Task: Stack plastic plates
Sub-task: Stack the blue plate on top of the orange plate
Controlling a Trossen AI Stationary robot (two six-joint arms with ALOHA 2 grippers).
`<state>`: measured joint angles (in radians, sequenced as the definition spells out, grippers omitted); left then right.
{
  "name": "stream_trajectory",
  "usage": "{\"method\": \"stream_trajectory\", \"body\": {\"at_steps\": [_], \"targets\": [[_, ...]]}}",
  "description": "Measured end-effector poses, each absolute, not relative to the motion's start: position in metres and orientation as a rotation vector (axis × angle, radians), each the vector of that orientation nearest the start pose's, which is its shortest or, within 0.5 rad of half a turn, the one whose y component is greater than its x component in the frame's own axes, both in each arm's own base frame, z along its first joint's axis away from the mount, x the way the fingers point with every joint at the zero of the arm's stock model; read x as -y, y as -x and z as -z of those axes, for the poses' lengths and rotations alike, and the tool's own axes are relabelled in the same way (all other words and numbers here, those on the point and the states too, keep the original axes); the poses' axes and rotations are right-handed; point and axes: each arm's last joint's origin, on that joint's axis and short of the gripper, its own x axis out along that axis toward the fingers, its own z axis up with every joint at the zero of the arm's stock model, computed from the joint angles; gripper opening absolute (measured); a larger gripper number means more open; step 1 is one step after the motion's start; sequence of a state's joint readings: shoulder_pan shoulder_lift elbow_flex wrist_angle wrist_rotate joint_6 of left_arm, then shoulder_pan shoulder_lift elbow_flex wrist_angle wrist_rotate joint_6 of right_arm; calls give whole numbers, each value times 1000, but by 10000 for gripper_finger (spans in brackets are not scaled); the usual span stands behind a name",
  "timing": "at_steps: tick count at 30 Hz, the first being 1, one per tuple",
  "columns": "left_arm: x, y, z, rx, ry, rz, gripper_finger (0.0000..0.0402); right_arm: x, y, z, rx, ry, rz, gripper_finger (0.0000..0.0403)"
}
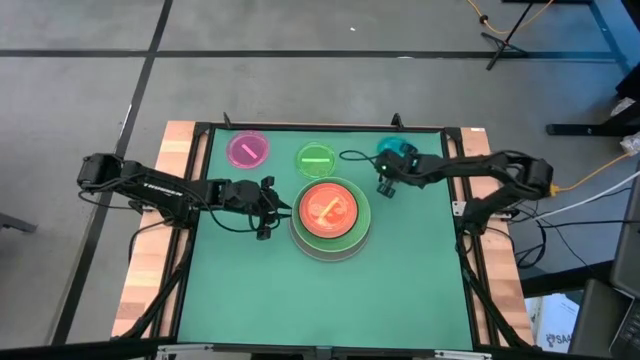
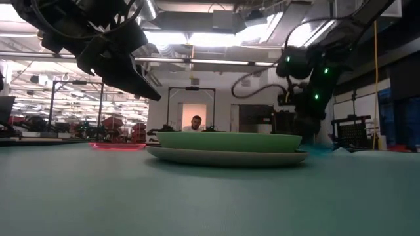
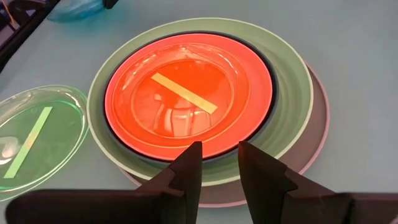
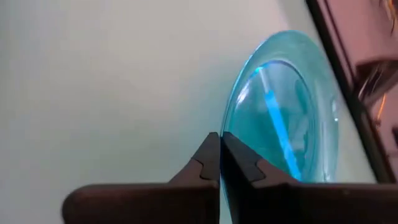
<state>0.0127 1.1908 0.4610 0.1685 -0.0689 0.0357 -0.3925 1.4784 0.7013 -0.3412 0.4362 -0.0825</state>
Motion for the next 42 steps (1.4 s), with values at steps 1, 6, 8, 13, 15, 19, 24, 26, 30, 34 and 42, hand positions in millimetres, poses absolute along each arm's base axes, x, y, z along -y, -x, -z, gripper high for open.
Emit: {"method": "stream_trajectory", "body": {"at_steps": [1, 6, 8, 13, 15, 19, 24, 26, 30, 34, 42], "targets": [[-5, -226, -179, -562, -51, -69, 98, 103, -231, -157, -1161, 111, 673, 1], [-5, -226, -179, -562, -51, -70, 98, 76, -240, -172, -1061, 194, 575, 1], [-5, -226, -179, -562, -51, -70, 98, 65, -246, -178, -1010, 234, 521, 1], [-5, -226, -179, -562, -51, -70, 98, 33, -261, -185, -885, 354, 281, 1], [-5, -226, -179, -562, -51, -70, 98, 21, -267, -188, -817, 389, 190, 1], [-5, -226, -179, -562, -51, -69, 98, 2, -275, -195, -687, 392, 33, 1], [-5, -227, -179, -561, -51, -69, 98, -12, -281, -200, -581, 373, -86, 1], [-5, -227, -179, -561, -51, -69, 98, -15, -283, -198, -569, 365, -120, 1], [-5, -227, -179, -556, -51, -70, 98, -16, -291, -188, -558, 344, -182, 1], [-5, -227, -179, -557, -51, -70, 98, -17, -297, -177, -568, 339, -188, 1], [-5, -227, -179, -557, -56, -89, 98, -15, -302, -165, -612, 294, -128, 14]]}}
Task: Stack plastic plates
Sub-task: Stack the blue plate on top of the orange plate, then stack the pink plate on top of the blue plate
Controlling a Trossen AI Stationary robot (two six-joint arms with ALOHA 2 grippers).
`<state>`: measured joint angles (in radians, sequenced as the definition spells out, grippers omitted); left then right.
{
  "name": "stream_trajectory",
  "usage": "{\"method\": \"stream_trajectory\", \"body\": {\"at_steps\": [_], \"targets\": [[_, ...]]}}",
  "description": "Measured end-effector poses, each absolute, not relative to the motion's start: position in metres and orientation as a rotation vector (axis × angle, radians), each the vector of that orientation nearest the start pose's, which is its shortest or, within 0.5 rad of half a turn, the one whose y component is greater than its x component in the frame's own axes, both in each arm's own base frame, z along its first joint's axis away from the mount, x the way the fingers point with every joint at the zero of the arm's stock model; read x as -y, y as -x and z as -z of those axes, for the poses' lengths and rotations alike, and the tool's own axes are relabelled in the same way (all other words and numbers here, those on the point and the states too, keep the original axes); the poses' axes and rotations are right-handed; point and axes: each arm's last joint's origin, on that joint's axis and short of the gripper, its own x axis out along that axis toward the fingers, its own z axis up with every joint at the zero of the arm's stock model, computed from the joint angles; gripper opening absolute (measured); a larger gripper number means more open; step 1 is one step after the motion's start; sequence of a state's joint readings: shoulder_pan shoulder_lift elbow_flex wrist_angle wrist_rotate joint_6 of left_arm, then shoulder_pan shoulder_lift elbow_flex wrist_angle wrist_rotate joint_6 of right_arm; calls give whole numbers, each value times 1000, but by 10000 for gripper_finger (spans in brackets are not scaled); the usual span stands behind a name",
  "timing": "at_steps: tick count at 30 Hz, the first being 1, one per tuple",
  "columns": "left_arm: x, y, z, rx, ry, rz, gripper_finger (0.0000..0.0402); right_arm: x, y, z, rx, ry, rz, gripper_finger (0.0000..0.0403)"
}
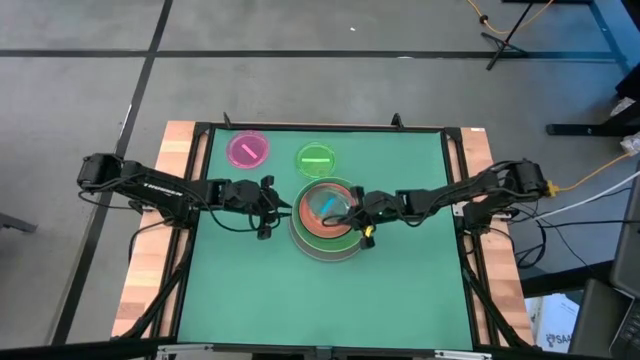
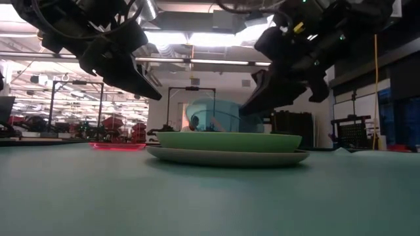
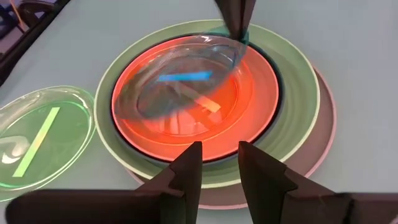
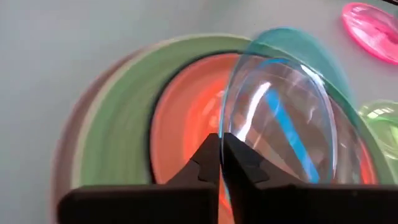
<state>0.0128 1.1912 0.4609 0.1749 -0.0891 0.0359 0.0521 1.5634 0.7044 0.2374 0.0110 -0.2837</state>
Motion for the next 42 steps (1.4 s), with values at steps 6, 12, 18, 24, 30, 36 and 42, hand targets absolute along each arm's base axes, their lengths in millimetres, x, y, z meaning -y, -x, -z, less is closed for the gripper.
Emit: {"method": "stream_trajectory", "body": {"at_steps": [6, 12, 18, 24, 30, 36, 42], "targets": [[-6, -227, -179, -552, -12, -121, 98, -15, -302, -163, -623, 282, -92, 95], [-13, -226, -178, -560, 6, -225, 128, -13, -310, -172, -599, 267, -76, 162], [-24, -220, -185, -709, -83, -385, 167, -8, -310, -192, -571, 258, -58, 181], [-41, -205, -182, -906, -222, -693, 166, -6, -294, -211, -587, 249, -50, 181], [-71, -193, -177, -989, -78, -754, 165, -6, -285, -220, -592, 223, -43, 182], [-100, -185, -163, -1080, 24, -749, 165, -6, -285, -220, -599, 222, -44, 182], [-123, -187, -143, -1141, 37, -769, 165, -6, -285, -220, -600, 221, -44, 182]]}}
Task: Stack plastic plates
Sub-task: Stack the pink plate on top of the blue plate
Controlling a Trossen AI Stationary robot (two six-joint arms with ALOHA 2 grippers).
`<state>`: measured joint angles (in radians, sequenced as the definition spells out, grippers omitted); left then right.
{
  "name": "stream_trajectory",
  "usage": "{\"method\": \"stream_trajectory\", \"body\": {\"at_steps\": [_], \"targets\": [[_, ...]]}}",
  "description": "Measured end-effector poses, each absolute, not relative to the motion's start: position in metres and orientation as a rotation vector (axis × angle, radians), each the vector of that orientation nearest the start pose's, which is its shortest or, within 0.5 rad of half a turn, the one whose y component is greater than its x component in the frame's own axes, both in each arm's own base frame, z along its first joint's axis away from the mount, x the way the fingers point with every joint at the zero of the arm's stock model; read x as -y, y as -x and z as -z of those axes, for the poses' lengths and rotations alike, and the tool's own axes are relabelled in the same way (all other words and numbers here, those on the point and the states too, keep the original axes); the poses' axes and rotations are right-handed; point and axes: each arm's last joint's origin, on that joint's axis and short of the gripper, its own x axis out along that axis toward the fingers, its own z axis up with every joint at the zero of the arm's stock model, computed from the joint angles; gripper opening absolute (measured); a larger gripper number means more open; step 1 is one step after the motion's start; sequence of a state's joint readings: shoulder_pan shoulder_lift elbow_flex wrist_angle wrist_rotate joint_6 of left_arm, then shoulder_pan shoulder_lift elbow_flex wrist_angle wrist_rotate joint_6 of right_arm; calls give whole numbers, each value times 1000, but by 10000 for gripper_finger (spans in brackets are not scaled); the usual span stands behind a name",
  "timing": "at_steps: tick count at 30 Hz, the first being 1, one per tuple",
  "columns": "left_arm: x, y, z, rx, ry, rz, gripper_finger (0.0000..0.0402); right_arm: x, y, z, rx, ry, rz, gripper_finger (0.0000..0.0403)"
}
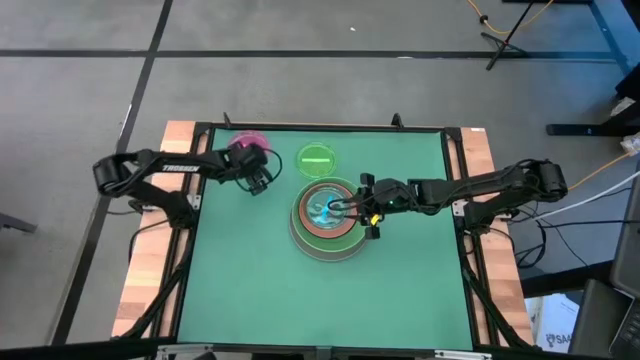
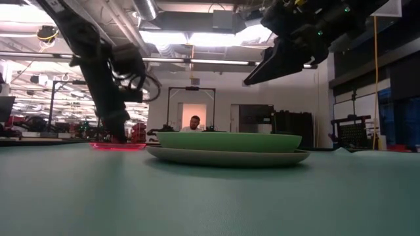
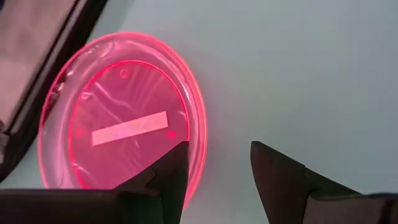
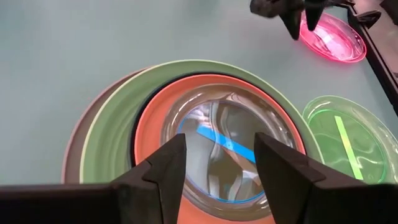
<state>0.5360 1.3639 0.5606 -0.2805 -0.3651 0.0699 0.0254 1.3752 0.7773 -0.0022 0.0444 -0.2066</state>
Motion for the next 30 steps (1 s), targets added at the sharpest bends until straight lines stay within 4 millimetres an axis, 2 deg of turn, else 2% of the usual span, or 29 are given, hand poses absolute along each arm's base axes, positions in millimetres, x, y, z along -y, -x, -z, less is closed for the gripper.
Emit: {"method": "stream_trajectory", "body": {"at_steps": [8, 15, 18, 26, 30], "targets": [[-142, -190, -123, -1194, -30, -846, 165, -6, -285, -219, -601, 221, -44, 182], [-146, -189, -119, -1223, -44, -838, 156, -6, -285, -219, -601, 220, -43, 182], [-145, -189, -118, -1225, -44, -831, 127, -6, -285, -219, -601, 196, -35, 182], [-145, -189, -117, -1247, -61, -814, 13, -5, -285, -219, -605, 207, 3, 182], [-144, -188, -117, -1260, -80, -808, 6, -4, -284, -218, -620, 208, 16, 182]]}}
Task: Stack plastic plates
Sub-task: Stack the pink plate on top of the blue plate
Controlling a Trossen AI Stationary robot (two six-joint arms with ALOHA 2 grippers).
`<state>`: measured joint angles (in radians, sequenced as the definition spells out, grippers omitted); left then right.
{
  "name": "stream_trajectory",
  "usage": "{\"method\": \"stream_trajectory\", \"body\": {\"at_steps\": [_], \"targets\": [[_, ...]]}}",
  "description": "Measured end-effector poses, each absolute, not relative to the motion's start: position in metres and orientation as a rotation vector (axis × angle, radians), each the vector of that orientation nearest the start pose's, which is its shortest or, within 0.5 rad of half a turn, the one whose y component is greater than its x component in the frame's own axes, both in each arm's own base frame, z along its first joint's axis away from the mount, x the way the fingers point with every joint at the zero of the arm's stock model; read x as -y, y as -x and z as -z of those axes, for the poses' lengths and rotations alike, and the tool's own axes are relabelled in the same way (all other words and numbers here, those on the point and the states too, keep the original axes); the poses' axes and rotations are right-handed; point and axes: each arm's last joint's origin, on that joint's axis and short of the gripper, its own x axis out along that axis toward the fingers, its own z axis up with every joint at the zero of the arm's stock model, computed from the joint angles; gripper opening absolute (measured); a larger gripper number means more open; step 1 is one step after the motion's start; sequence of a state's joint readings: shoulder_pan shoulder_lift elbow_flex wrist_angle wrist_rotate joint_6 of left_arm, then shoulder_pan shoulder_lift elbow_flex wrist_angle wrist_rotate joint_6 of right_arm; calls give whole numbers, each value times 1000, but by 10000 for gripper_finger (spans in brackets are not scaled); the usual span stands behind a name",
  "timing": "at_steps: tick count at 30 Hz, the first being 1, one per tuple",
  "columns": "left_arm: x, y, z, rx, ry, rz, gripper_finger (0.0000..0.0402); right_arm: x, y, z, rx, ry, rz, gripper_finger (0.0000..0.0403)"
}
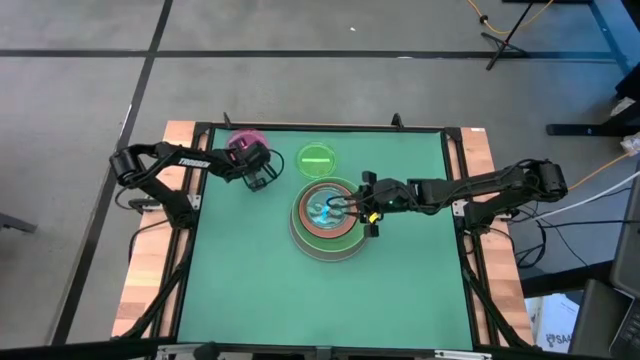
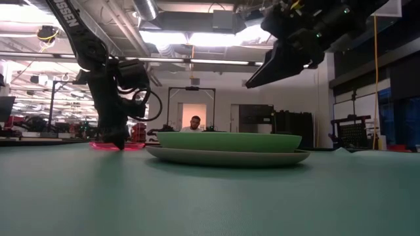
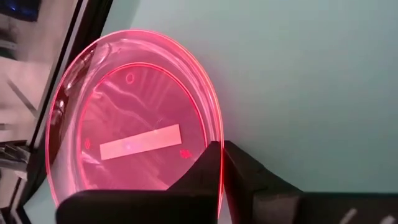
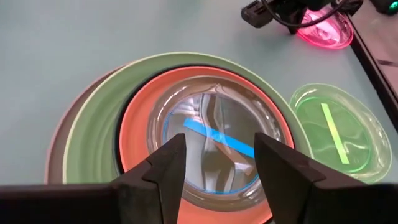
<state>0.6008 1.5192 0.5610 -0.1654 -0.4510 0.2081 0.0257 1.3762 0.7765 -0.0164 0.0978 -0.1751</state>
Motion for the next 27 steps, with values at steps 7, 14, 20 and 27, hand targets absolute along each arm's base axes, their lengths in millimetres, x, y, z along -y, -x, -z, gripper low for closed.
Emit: {"method": "stream_trajectory", "body": {"at_steps": [7, 14, 20, 27], "targets": [[-131, -194, -125, -1230, -132, -758, 2, -3, -280, -214, -679, 189, 75, 182], [-100, -203, -157, -1079, -216, -669, 1, -2, -274, -206, -778, 178, 99, 182], [-64, -212, -179, -913, -254, -426, 2, -2, -267, -194, -834, 160, 107, 182], [-25, -226, -189, -763, -310, -222, 2, -1, -262, -190, -885, 121, 154, 182]]}}
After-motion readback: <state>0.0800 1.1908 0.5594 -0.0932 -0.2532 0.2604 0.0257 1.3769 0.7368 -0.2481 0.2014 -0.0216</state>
